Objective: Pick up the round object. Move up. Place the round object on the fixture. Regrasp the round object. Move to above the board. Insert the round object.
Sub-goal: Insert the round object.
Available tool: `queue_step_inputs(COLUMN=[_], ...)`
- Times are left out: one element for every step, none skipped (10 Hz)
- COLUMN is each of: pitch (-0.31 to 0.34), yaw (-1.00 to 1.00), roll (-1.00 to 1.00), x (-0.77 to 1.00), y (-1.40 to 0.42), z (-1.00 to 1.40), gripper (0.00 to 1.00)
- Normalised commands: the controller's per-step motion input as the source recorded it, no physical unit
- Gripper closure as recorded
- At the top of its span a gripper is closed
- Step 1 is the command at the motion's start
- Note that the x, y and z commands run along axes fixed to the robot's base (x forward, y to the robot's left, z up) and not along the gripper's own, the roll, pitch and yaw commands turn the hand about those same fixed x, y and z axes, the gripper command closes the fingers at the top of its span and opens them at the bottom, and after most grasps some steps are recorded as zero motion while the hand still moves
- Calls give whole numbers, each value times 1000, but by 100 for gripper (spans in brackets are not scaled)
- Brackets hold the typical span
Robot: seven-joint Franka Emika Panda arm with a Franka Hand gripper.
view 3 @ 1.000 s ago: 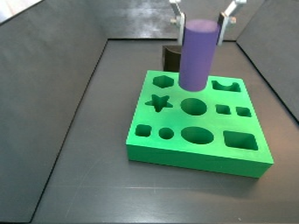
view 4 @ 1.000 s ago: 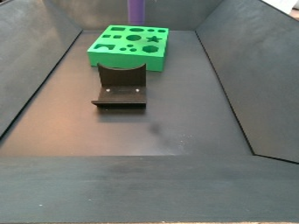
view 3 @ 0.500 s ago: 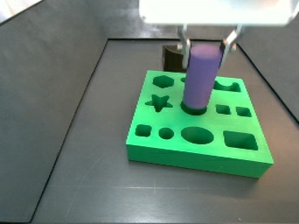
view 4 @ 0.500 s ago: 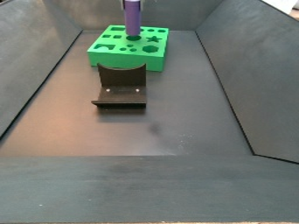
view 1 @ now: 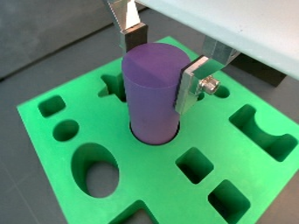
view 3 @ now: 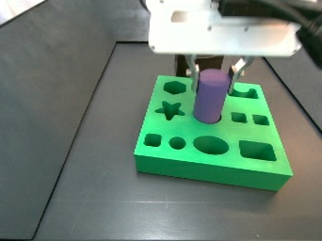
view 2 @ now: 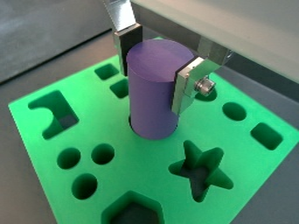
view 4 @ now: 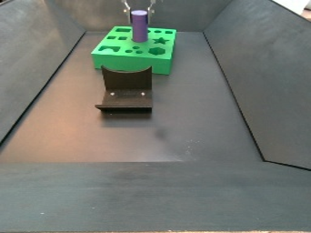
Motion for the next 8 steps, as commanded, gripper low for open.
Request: queue_step_inputs(pitch=[-29,-16,0,0,0,-20,41,7], yaw=[129,129,117,100,97,0,0,0], roll=[96,100,111,106,120,0,20,0], x=[131,160,180,166,140,0,40,0], y=[0,0,-3,-26,-46,0,0,0], z=[-603,-646,-694,-743,-783,-177,0,0], gripper=[100,100,100,100,100,100,100,100])
